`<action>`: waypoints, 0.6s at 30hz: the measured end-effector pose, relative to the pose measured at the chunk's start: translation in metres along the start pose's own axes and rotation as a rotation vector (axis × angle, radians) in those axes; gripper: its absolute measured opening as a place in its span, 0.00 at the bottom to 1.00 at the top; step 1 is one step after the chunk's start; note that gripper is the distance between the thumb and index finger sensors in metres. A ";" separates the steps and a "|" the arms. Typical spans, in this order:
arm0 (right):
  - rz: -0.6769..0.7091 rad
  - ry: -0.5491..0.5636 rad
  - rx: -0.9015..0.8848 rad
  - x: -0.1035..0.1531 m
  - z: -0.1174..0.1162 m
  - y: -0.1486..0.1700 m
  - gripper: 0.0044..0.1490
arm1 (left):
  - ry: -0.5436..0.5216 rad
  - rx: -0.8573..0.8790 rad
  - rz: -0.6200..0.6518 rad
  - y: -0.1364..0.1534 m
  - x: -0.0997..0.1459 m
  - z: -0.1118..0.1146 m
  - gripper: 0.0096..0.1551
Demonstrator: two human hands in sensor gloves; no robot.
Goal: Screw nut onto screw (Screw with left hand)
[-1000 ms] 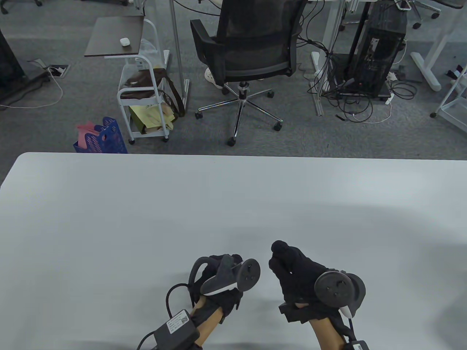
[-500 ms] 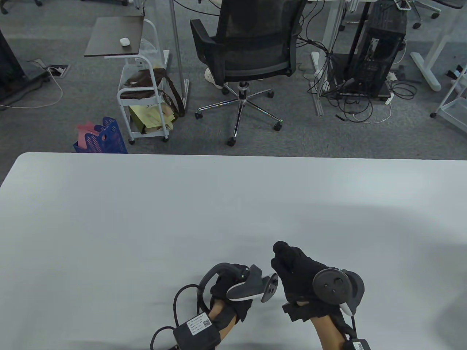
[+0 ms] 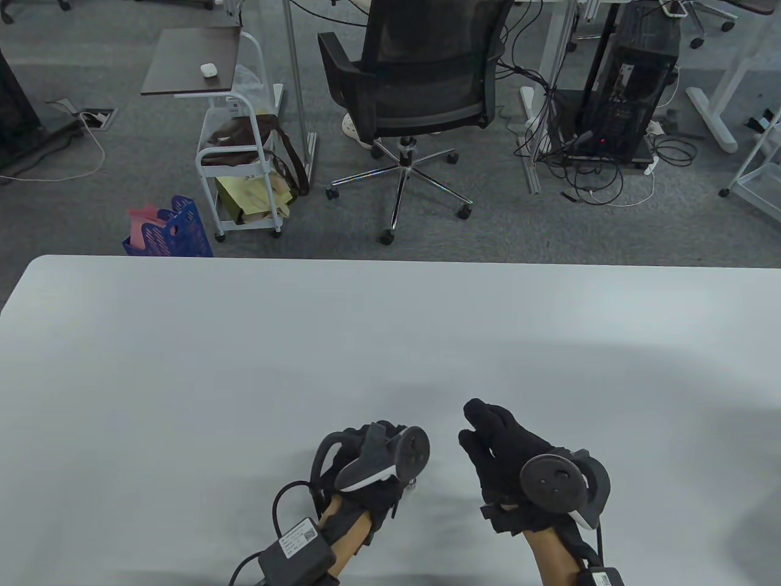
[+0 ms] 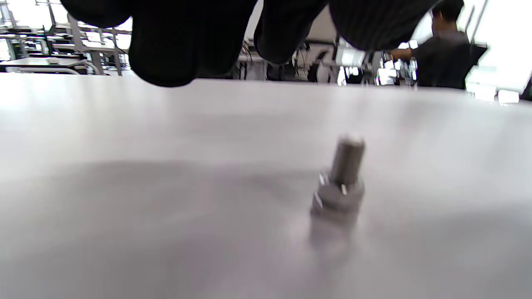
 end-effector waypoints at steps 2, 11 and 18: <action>0.045 -0.008 0.121 0.000 0.001 -0.003 0.34 | -0.077 0.084 -0.029 0.017 0.005 -0.014 0.42; 0.163 -0.048 0.499 0.000 0.004 -0.007 0.39 | -0.232 0.107 -0.120 0.058 0.017 -0.041 0.44; 0.172 -0.078 0.643 -0.002 0.002 -0.005 0.42 | -0.217 0.089 -0.151 0.062 0.018 -0.040 0.45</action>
Point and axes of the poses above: the tracker on the back of each hand, its own y axis roughly to the little-finger side, its own x axis roughly from the fingertips to the wrist, z = x × y, the point moved 3 cm from there along -x, roughly from the wrist to the fingertips, and after that the axes turned 5 degrees about -x, right-handed, at the moved point
